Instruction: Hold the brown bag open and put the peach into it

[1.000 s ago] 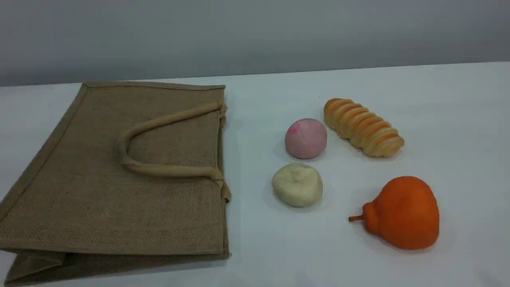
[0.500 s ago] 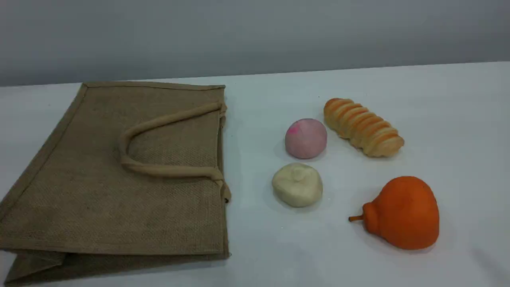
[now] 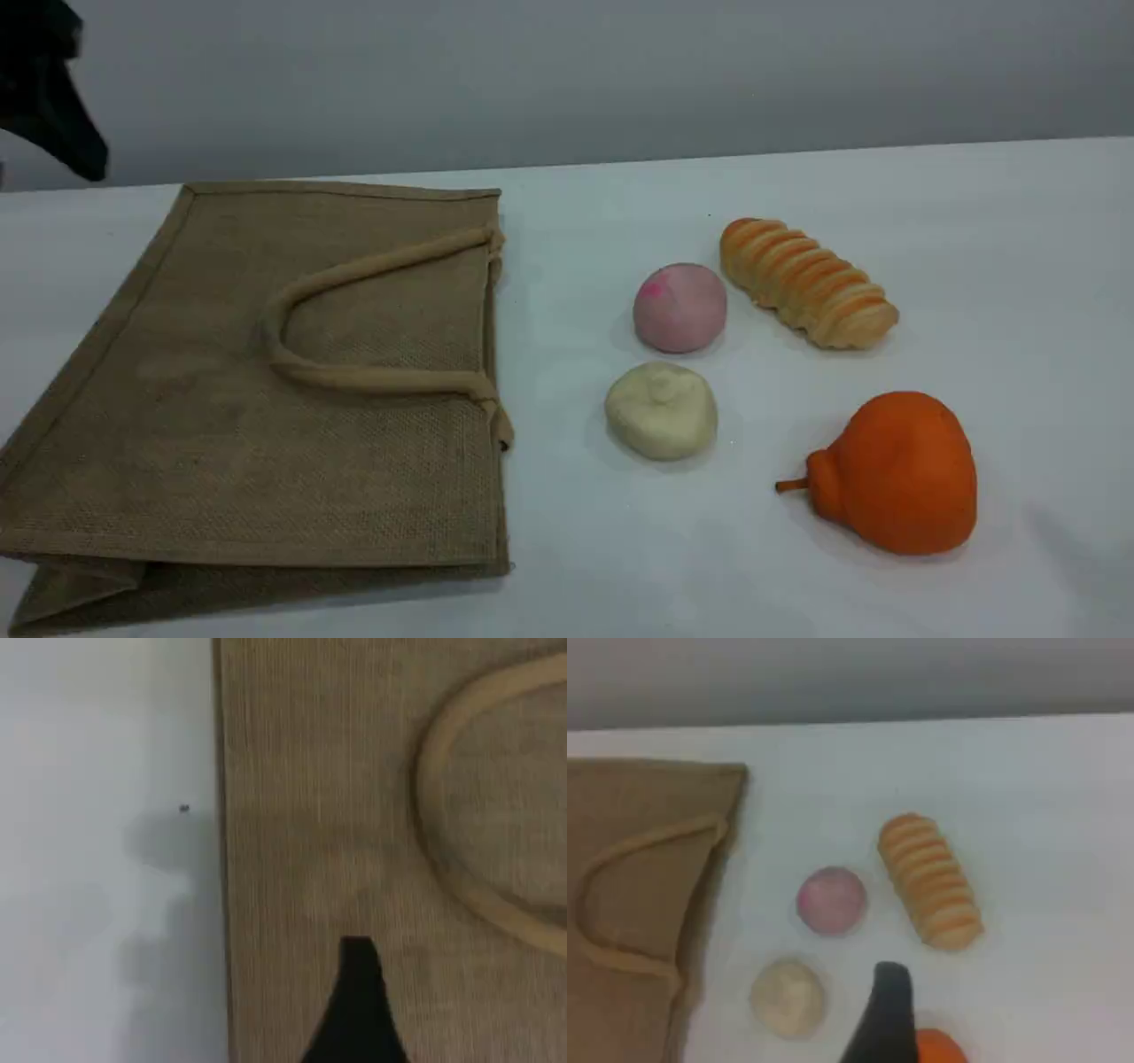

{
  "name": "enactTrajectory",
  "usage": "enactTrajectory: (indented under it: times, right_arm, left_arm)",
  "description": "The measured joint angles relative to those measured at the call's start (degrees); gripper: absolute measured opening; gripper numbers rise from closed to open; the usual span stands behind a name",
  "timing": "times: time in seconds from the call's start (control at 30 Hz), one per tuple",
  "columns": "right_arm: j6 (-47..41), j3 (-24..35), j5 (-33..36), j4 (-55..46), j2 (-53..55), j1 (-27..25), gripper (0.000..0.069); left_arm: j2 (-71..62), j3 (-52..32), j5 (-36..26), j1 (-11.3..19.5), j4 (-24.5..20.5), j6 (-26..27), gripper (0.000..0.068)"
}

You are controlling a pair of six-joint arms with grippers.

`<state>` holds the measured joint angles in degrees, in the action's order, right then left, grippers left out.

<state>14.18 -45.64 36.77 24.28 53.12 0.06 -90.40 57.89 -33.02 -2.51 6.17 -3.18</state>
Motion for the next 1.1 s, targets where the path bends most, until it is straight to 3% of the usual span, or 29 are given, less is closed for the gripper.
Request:
enactTrajectory:
  times: [0.3, 0.67, 1.1]
  right_arm:
    - [0.0, 0.0, -4.67, 0.36, 4.82, 0.0, 0.0584]
    - [0.0, -0.05, -4.61, 0.49, 5.27, 0.0, 0.0584]
    - [0.06, -0.05, -4.23, 1.19, 5.22, 0.0, 0.0584]
  left_arm:
    - [-11.5, 6.21, 2.16, -1.76, -0.06, 0.01, 0.0507]
    - [-24.28, 13.0, 2.08, -3.87, 0.05, 0.16, 0.0507]
    - [-31.97, 16.55, 5.23, -4.06, 1.67, 0.16, 0.0507]
